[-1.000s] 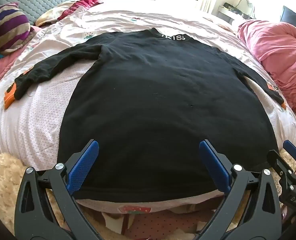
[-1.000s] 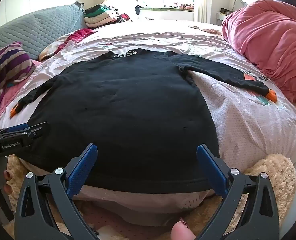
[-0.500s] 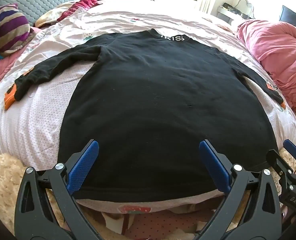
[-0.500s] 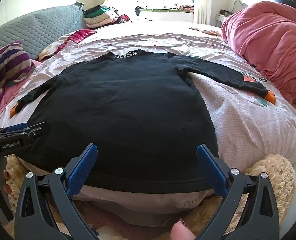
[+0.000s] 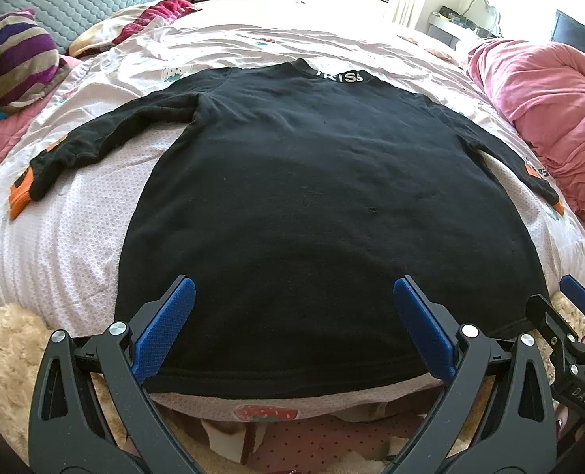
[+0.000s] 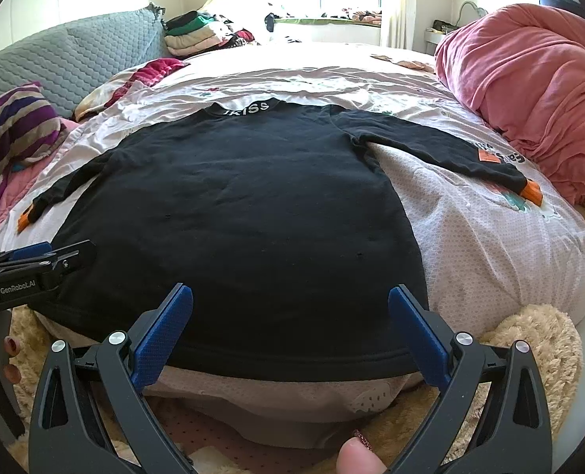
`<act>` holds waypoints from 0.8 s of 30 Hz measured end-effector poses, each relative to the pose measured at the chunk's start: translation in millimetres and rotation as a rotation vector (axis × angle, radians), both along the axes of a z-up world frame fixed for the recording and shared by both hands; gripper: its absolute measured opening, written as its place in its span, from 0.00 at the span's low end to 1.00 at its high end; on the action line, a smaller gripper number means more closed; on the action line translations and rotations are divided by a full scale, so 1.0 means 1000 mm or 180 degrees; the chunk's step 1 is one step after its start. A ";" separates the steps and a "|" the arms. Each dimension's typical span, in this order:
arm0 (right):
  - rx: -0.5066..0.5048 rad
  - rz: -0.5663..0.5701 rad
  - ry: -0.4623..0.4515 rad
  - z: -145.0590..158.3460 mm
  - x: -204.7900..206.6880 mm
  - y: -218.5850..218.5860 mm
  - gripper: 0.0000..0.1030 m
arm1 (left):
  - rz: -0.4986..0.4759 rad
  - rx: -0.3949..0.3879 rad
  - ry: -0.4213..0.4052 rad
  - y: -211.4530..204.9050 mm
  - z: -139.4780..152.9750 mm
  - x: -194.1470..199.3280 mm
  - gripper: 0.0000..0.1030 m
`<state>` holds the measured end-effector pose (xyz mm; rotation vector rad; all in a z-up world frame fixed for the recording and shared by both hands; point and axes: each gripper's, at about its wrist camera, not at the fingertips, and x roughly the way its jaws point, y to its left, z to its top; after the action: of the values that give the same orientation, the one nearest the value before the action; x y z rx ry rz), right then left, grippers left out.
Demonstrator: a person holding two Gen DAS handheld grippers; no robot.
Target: Fold small clothes
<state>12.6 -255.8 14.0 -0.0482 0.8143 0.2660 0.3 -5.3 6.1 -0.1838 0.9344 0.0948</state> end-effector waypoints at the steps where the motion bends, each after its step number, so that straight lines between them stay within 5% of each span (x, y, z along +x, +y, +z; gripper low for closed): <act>1: 0.0001 -0.0001 0.0000 0.000 0.000 0.000 0.96 | 0.0002 0.0003 0.0000 0.000 0.000 0.000 0.92; 24: -0.0014 -0.0010 -0.0027 0.001 -0.002 -0.001 0.96 | -0.0003 0.0012 -0.0016 -0.001 0.001 -0.001 0.92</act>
<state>11.1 -256.8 15.4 -0.0523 0.8065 0.2609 -0.6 -6.6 7.5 -0.1802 0.9292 0.0952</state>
